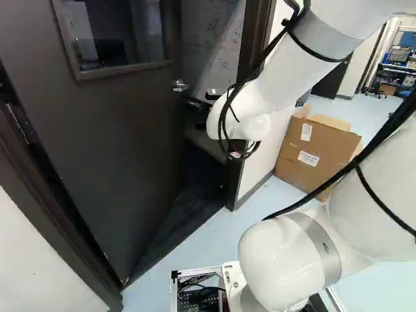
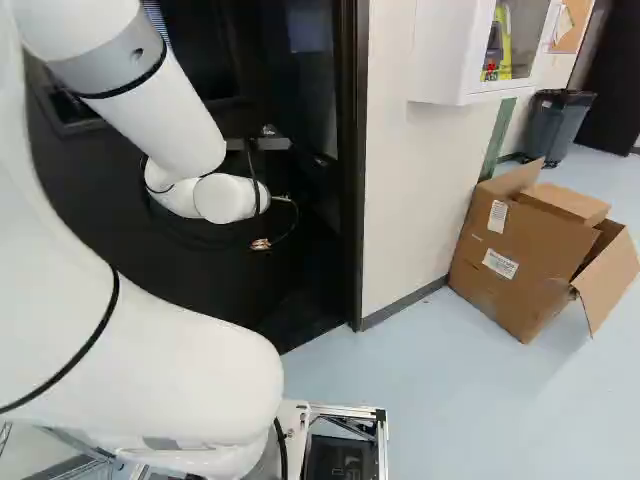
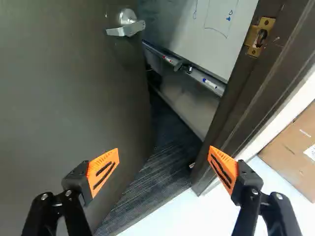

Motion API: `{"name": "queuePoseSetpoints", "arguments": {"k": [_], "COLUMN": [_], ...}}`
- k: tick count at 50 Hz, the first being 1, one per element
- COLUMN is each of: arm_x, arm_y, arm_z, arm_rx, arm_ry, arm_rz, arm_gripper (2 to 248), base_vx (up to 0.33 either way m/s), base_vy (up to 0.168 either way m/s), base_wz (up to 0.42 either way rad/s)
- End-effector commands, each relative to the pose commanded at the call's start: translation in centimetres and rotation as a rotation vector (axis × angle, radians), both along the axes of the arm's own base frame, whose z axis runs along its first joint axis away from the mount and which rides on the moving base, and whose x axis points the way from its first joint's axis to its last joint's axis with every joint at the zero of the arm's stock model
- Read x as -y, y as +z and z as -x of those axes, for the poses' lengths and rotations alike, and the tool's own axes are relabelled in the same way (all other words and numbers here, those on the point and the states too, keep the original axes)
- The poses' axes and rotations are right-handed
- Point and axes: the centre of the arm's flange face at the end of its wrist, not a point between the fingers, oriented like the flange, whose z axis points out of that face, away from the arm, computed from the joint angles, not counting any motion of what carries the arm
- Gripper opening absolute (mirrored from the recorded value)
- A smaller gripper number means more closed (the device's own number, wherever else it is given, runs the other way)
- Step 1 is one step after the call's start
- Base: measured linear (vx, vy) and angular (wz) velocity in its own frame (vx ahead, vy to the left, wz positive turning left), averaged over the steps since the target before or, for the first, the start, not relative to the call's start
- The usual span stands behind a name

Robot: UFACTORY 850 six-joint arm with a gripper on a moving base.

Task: Open the door and move inside

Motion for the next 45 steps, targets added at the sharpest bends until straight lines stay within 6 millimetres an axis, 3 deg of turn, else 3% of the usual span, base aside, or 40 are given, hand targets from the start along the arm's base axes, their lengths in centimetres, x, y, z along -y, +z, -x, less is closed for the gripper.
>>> {"name": "queuePoseSetpoints", "arguments": {"k": [24,45], "arm_x": [0.0,0.0], "arm_y": [0.0,0.0], "arm_z": [0.0,0.0], "arm_rx": [0.0,0.0], "arm_ry": [0.0,0.0], "arm_rz": [0.0,0.0], "arm_gripper": [247,247], "base_vx": [0.028,0.065], "base_vy": [0.008,0.057], "base_wz": [0.029,0.288]}}
